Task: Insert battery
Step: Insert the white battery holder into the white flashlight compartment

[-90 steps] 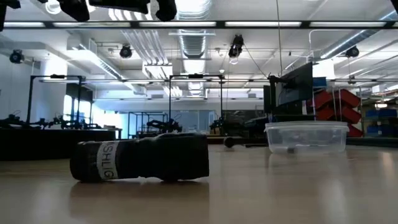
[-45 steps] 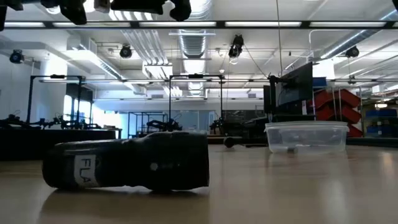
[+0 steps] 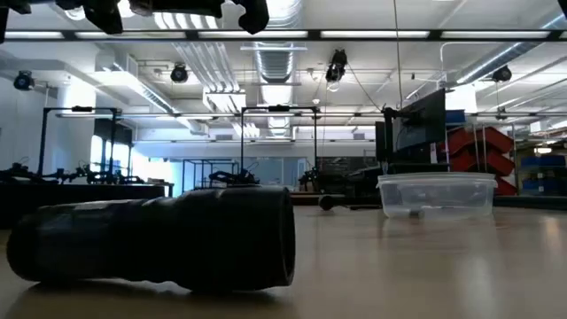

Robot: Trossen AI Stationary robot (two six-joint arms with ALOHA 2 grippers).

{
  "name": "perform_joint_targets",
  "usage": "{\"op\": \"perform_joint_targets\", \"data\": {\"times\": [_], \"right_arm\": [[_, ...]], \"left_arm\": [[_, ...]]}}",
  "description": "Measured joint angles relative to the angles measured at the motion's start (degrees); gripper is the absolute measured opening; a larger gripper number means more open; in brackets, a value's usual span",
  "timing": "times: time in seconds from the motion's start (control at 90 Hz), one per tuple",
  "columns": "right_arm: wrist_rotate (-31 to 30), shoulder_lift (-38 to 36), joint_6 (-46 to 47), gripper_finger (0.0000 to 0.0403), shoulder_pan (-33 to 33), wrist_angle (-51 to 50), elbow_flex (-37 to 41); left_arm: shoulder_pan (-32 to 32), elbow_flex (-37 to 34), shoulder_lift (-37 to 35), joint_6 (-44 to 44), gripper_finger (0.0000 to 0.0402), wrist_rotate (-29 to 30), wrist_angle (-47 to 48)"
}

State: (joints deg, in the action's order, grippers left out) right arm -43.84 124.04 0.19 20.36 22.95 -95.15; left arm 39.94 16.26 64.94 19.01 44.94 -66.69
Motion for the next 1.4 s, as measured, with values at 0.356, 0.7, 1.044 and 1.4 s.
{"op": "perform_joint_targets", "data": {"times": [0.356,0.7,1.044,1.4], "right_arm": [[4.8,-1.6,1.8,0.0053,-0.1,-4.7,0.0],[39.8,-8.8,2.2,0.0065,-2.0,-23.0,0.0],[71.1,-9.3,3.0,0.0062,-6.0,-22.7,0.0],[82.1,-9.3,5.8,0.0052,-6.7,-20.3,0.0]], "left_arm": [[1.6,0.0,-4.7,2.1,0.0169,0.0,2.6],[13.4,0.0,-20.0,4.0,0.0217,-6.5,21.2],[14.4,-0.7,-15.4,-6.1,0.0205,-23.1,27.2],[12.1,-0.2,-6.2,-8.5,0.0169,-13.4,19.9]]}}
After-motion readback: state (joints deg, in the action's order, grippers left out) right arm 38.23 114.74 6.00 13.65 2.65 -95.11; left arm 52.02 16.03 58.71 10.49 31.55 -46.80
